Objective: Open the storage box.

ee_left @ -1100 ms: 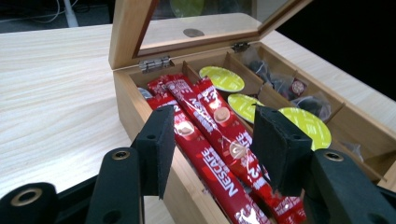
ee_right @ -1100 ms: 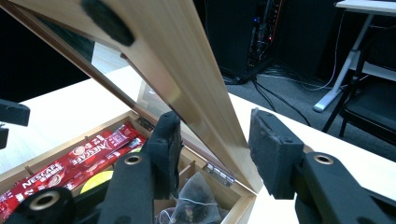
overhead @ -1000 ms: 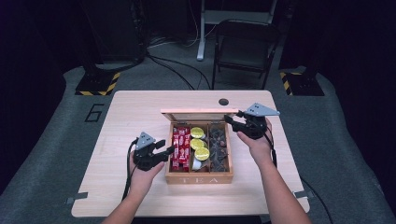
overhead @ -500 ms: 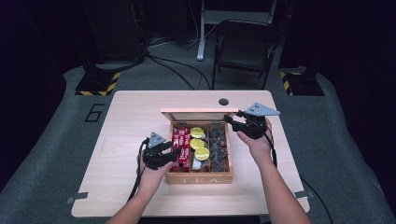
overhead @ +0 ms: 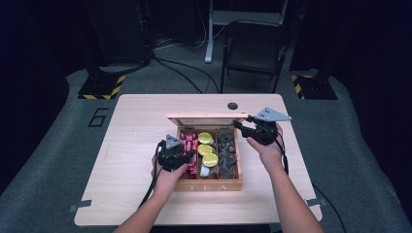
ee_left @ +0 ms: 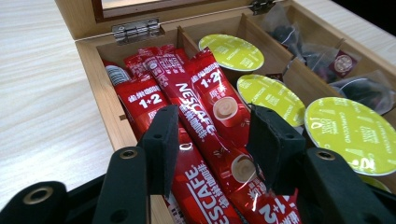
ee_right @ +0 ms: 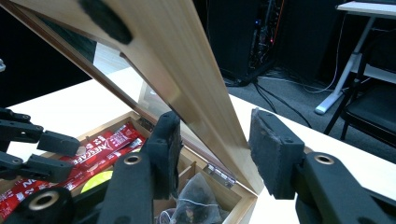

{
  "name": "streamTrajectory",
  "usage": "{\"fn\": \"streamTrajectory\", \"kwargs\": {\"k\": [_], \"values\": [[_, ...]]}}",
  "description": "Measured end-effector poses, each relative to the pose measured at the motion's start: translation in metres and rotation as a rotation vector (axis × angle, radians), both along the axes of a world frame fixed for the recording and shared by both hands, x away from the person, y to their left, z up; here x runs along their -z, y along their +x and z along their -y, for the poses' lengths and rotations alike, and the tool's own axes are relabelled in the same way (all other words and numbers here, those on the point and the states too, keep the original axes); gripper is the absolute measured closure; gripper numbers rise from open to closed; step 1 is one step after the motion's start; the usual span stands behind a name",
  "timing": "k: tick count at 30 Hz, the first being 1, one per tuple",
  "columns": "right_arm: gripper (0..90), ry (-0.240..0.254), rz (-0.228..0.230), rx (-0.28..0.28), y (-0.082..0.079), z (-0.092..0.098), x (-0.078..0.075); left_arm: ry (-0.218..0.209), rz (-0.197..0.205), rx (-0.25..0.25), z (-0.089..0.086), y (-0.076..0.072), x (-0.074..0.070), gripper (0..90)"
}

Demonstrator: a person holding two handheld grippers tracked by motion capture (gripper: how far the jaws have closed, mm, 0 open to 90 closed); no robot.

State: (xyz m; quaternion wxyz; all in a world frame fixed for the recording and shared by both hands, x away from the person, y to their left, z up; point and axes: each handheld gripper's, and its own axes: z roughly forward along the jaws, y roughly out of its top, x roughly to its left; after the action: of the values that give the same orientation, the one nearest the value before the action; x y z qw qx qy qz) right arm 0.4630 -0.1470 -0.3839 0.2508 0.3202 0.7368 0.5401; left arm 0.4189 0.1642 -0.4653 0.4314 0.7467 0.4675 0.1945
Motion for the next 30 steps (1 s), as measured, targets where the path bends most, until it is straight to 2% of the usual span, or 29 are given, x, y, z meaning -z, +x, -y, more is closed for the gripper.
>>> {"fn": "streamTrajectory", "kwargs": {"k": [1, 3, 5, 8, 12, 14, 19, 24, 30], "values": [[53.7, 0.0, 0.0, 0.0, 0.0, 0.0, 0.0, 0.0, 0.0, 0.0, 0.0, 0.0, 0.0, 54.2], [53.8, 0.001, 0.001, 0.001, 0.0001, -0.0001, 0.0, 0.031, 0.004, -0.002, 0.0007, 0.0013, -0.0003, 55.8], [53.7, 0.0, 0.0, 0.001, 0.0, 0.0, 0.0, 0.018, -0.007, -0.004, 0.002, 0.0016, 0.0003, 56.8], [53.7, 0.002, -0.003, 0.002, -0.0002, -0.0001, -0.0001, 0.048, -0.008, 0.001, 0.0027, 0.002, 0.0001, 60.4], [53.7, 0.004, -0.009, 0.006, -0.0008, -0.0004, -0.0001, 0.065, -0.007, 0.007, 0.0036, 0.0028, 0.0003, 66.1], [53.8, 0.0, -0.005, 0.006, -0.0008, -0.0003, -0.0002, 0.066, -0.025, 0.017, 0.0046, 0.0029, 0.0005, 71.5], [53.7, 0.001, -0.004, 0.006, -0.0006, -0.0004, -0.0002, 0.095, -0.012, 0.027, 0.0055, 0.0031, -0.0002, 78.4], [53.8, 0.0, -0.007, 0.006, -0.0009, -0.0004, -0.0003, 0.097, -0.004, 0.022, 0.0065, 0.001, -0.0011, 84.2], [53.8, -0.001, -0.007, 0.006, -0.0009, -0.0004, -0.0003, 0.088, 0.01, 0.015, 0.0055, 0.0006, -0.0024, 86.6]]}}
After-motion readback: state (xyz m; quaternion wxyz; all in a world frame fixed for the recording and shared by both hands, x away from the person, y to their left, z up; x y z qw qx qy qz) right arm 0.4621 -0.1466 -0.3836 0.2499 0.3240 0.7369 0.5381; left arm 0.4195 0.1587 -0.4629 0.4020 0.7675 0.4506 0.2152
